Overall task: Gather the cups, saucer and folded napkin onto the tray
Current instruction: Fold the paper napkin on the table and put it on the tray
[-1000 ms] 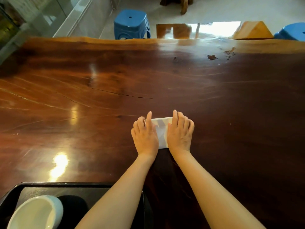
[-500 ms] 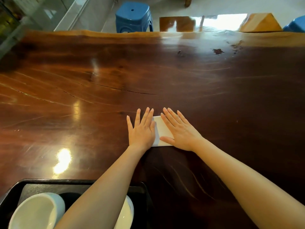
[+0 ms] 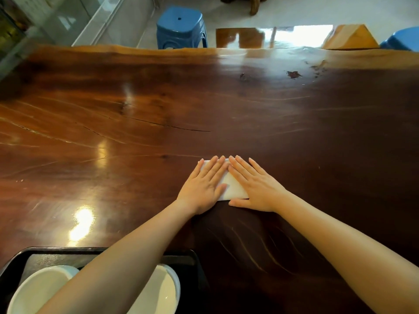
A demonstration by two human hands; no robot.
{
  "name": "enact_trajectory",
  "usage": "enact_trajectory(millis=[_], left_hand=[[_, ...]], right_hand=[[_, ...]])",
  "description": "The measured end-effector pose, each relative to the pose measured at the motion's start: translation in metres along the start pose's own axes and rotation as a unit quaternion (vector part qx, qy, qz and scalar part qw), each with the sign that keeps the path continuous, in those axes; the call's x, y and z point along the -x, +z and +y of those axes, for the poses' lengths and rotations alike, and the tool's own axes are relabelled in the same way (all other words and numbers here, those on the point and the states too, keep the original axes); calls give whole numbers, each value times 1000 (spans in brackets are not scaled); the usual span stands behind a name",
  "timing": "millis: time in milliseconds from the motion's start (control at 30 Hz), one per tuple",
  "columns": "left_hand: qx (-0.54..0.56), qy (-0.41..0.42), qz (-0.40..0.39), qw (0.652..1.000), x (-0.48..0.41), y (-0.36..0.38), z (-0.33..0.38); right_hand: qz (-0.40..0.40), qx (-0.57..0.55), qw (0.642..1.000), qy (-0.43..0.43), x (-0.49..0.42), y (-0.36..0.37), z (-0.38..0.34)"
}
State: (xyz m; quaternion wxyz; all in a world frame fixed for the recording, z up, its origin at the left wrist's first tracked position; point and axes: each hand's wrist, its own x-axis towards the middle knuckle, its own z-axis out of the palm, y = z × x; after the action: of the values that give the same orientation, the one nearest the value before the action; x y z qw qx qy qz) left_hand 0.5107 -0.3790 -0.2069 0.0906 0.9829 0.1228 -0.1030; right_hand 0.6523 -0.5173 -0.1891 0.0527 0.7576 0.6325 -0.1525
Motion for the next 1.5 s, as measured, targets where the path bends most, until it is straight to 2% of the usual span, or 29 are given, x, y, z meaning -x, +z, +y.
enact_trajectory(millis=[100, 167, 267, 367, 433, 467, 533, 600, 667, 800, 867, 900, 933, 1033, 1100, 1233, 1300, 1433, 1500], left_hand=[[24, -15, -9, 1000, -3, 0, -1], [42, -17, -30, 999, -7, -4, -1], [45, -9, -70, 997, -8, -13, -2], [4, 10, -110, 994, -5, -25, -1], [-28, 38, -85, 995, 0, -31, 2], [-3, 50, -48, 998, 4, -34, 4], [128, 39, 47, 990, 10, -40, 5], [280, -23, 109, 954, 15, -50, 8], [427, -85, 127, 891, 18, -61, 15], [673, -162, 120, 711, 30, -74, 44], [734, -208, 118, 636, 34, -69, 57], [750, -233, 114, 608, 36, -64, 63], [749, -259, 111, 600, 38, -58, 68], [665, -322, 110, 664, 41, -39, 84], [636, -342, 127, 680, 45, -33, 93], [648, -341, 122, 670, 46, -29, 99], [658, -339, 109, 663, 48, -26, 99], [703, -332, 93, 622, 52, -20, 99], [678, -331, 99, 649, 52, -21, 98]], right_hand=[[93, 64, 994, -9, 8, -5, -9], [169, 60, 982, -53, 16, 4, -18], [193, 18, 980, -49, 20, 10, -29], [200, -71, 977, 30, 17, 3, -29], [197, -181, 960, 88, 18, -9, -26], [188, -228, 950, 104, 21, -15, -24], [171, -332, 918, 132, 28, -27, -21], [194, -442, 859, 172, 35, -38, -19], [215, -520, 803, 196, 40, -46, -19], [231, -592, 714, 292, 43, -47, -34], [241, -595, 689, 336, 42, -43, -43], [251, -588, 686, 348, 42, -40, -46], [262, -576, 688, 355, 42, -38, -48], [291, -539, 703, 362, 45, -31, -53], [277, -527, 714, 368, 47, -25, -56], [178, -522, 726, 409, 57, -10, -58], [186, -554, 706, 399, 61, -6, -59], [223, -612, 663, 369, 66, 1, -62], [214, -622, 651, 379, 68, 2, -63]])
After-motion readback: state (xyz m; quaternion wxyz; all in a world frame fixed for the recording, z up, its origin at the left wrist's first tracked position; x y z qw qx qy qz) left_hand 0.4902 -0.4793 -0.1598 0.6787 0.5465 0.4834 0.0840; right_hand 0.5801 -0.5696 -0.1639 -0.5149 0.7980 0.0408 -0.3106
